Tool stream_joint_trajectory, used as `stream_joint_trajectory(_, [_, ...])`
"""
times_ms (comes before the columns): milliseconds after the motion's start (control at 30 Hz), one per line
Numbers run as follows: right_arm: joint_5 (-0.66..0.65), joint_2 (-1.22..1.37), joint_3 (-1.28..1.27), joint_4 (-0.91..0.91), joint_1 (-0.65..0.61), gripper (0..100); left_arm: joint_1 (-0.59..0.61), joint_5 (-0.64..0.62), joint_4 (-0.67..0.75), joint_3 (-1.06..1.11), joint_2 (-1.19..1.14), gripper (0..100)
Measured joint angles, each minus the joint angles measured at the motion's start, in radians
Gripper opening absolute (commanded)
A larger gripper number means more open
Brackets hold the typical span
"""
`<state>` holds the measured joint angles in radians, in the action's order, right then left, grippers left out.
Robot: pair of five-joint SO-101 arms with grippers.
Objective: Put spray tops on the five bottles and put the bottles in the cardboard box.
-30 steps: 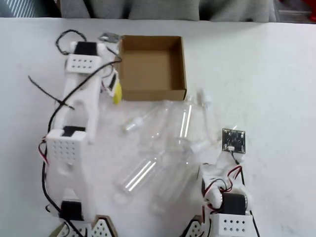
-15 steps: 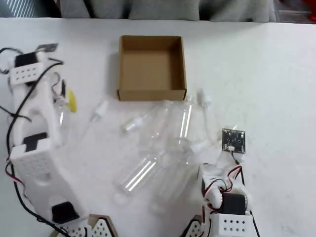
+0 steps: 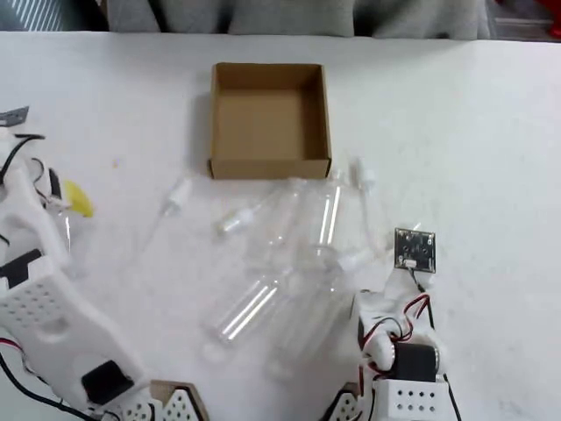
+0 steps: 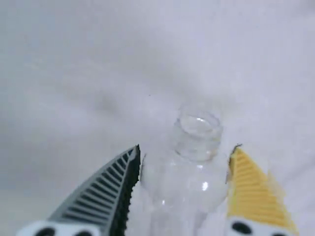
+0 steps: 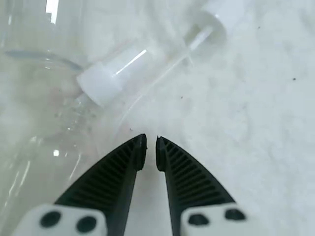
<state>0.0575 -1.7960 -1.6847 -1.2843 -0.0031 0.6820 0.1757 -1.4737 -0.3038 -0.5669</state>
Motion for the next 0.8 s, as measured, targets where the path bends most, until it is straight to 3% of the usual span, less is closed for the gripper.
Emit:
stream_joint_trajectory(167, [0.000, 0.000, 0.000, 0.000, 0.000, 1.8, 0.041, 0.086, -0.006, -0.005, 0.000, 33])
stream_joint_trajectory(300, [0.000, 0.000, 0.000, 0.000, 0.000, 1.8, 0.063, 0.161, -0.097, -0.054, 0.000, 33])
stream_joint_trajectory(633, [0.000, 0.000, 0.000, 0.000, 0.000, 1.8, 0.081, 0.247, -0.284, -0.203, 0.002, 33])
stream_joint_trajectory(800, [0.000, 0.000, 0.000, 0.000, 0.000, 1.8, 0.109, 0.235, -0.298, -0.204, 0.002, 33])
